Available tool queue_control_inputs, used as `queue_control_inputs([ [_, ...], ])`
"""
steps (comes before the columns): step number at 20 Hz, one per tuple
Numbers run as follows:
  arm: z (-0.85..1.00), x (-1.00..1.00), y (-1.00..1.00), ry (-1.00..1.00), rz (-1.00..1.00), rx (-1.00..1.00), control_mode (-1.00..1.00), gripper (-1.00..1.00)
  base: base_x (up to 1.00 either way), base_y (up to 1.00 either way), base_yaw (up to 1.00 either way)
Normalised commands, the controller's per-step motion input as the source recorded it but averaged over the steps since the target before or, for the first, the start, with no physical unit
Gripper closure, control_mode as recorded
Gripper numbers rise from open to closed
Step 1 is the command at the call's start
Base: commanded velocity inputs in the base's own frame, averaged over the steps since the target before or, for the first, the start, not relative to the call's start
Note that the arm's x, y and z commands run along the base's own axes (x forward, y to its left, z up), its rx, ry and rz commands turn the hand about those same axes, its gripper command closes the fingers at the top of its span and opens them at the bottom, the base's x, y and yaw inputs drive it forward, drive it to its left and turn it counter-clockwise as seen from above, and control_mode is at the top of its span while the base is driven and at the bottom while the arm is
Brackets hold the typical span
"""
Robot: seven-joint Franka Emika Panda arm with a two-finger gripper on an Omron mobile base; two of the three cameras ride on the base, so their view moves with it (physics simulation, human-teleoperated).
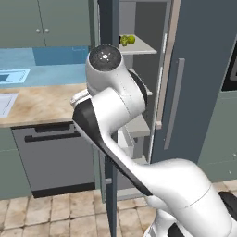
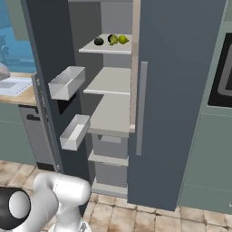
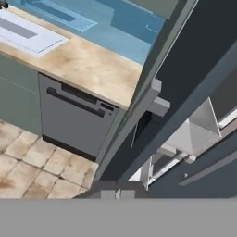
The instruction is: Take the broccoli and eggplant from the second highest rack and move them to the highest rack where the squash and pear are located, to maximize freezer space. Close the freezer door after rearranging.
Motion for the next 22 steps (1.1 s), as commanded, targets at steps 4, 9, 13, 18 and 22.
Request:
queue_control_inputs([
  [4, -0.21, 0.59, 0.31, -0.27, 0.0, -0.07, -1.0, 1.0, 0.0, 0.0, 0.0],
  [9, -0.26, 0.47, 0.09, -0.26, 0.0, -0.08, -1.0, 1.0, 0.0, 0.0, 0.0],
  [13, 0.0, 0.66, 0.0, -0.01, 0.0, 0.0, -1.0, 1.0, 0.0, 0.0, 0.0],
  [18, 0.0, 0.6, 0.07, 0.02, 0.0, 0.0, -1.0, 1.0, 0.0, 0.0, 0.0],
  [22, -0.04, 0.41, 0.24, 0.04, 0.0, 0.0, -1.0, 1.0, 0.0, 0.0, 0.0],
])
